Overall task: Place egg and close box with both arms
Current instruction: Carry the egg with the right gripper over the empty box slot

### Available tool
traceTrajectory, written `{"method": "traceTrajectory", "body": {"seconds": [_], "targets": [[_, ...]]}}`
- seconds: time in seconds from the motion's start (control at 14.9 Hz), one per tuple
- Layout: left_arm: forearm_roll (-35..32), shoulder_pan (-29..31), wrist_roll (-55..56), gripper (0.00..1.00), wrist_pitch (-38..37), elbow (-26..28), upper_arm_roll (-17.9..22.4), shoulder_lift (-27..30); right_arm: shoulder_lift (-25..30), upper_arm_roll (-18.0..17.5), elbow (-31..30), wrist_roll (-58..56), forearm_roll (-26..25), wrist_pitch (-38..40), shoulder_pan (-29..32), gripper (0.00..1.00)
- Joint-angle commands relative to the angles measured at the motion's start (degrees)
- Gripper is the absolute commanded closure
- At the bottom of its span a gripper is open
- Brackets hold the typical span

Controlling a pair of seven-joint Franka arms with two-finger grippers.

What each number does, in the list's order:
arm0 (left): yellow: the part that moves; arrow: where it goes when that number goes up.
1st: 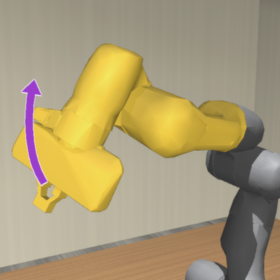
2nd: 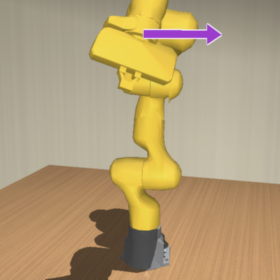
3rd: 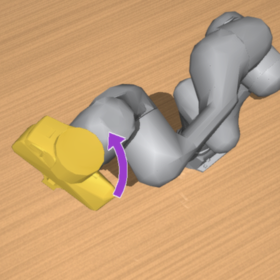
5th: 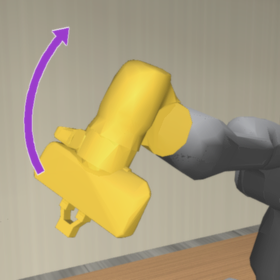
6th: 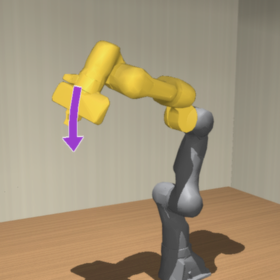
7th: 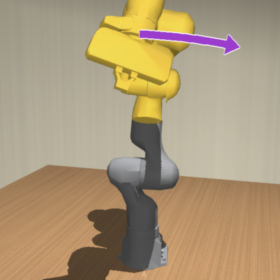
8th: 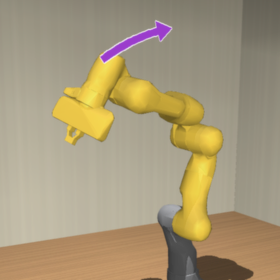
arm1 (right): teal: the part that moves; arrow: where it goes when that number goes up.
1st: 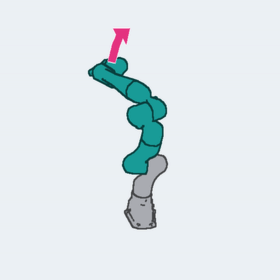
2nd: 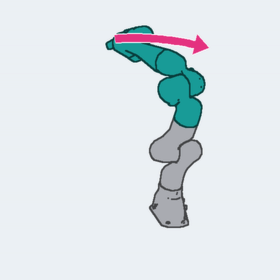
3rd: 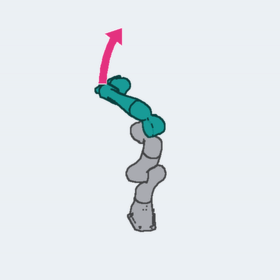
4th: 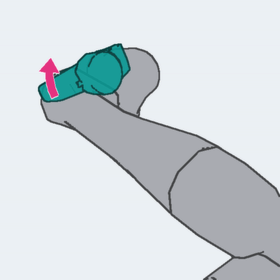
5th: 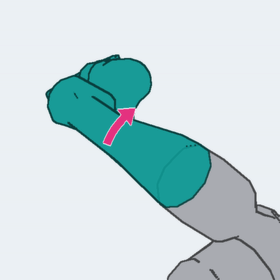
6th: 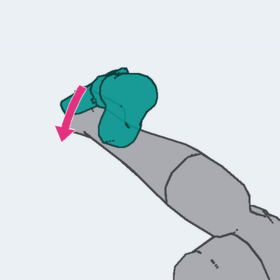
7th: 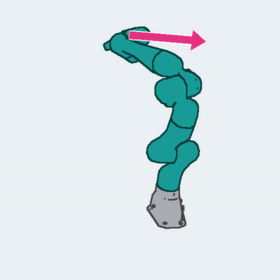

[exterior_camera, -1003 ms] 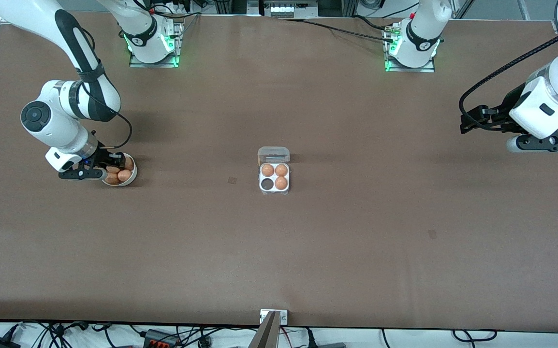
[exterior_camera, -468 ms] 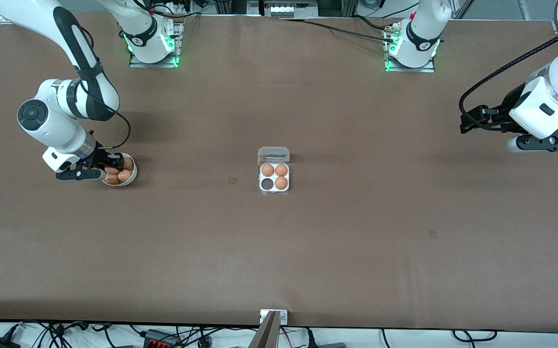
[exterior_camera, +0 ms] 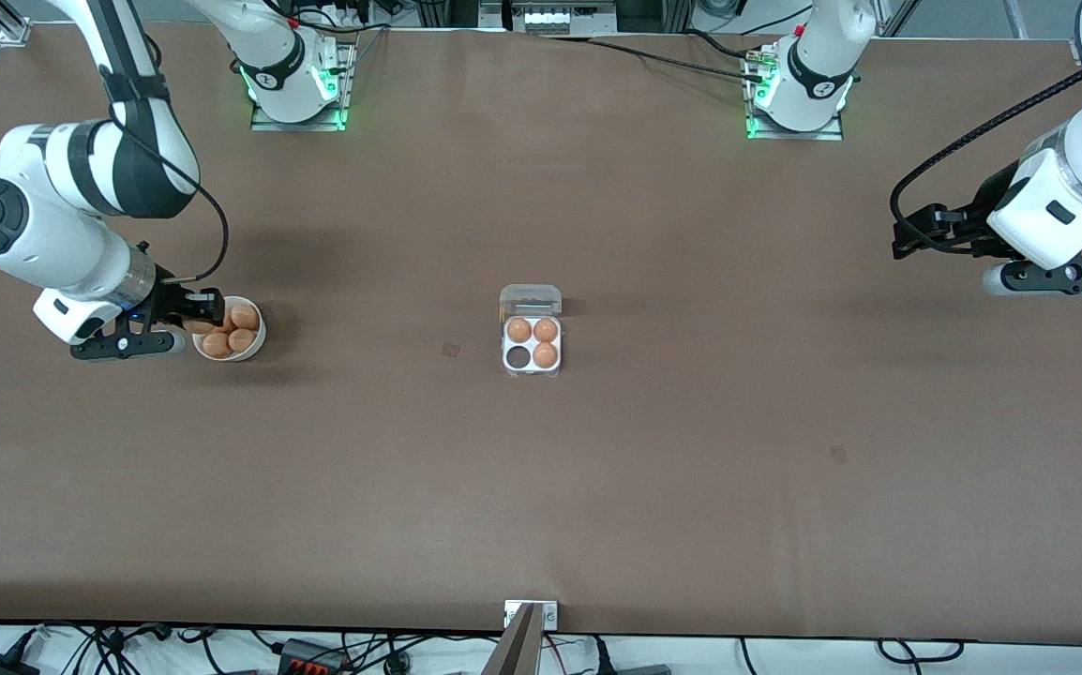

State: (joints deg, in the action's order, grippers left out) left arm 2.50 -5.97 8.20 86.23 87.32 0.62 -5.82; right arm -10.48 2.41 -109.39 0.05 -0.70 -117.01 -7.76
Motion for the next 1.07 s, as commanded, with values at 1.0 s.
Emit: {"method": "traceTrajectory", "body": {"seconds": [1.0], "targets": [[0.40,0.43,-1.34,0.00,-0.36,-1.01,0.00,-0.42,-28.98,0.22,33.63,62.18,0.79,-4.00,-32.76,0.77]]}}
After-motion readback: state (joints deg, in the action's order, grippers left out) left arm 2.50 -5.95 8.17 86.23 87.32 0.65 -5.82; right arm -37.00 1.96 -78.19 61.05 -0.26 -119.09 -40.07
